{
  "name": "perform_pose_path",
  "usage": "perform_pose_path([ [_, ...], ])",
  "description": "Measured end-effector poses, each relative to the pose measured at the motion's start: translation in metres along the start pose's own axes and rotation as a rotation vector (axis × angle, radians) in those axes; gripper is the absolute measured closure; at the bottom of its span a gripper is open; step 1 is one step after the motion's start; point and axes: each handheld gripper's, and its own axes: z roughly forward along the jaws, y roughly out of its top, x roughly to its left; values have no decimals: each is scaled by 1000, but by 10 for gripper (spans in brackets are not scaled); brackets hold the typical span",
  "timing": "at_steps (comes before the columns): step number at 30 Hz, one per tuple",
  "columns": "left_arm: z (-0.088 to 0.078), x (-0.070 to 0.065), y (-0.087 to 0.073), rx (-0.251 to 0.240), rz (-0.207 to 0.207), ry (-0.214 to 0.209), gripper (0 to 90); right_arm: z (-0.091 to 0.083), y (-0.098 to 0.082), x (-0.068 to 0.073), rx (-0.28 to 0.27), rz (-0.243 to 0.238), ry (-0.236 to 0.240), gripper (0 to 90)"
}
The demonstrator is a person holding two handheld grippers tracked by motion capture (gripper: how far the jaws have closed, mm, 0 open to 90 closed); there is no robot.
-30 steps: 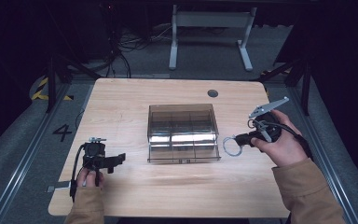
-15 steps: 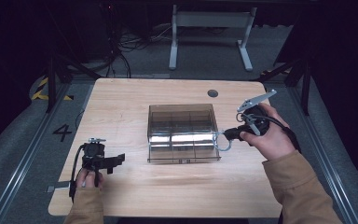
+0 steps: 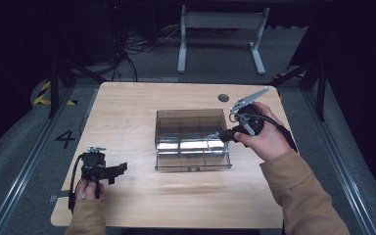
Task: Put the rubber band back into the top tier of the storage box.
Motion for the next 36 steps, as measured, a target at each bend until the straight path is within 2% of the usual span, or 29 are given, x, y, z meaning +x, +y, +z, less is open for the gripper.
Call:
perform_pose_path([
  [7,-1,1,0,-6,-8,-1,159,7,11,4,-23,-11,12,861],
  [23,1,0,2,-2,-1,-9,159,27,30,11,-7,-44,34,861],
  [36,1,0,2,-2,-1,-10,159,49,37,13,12,-46,46,861],
])
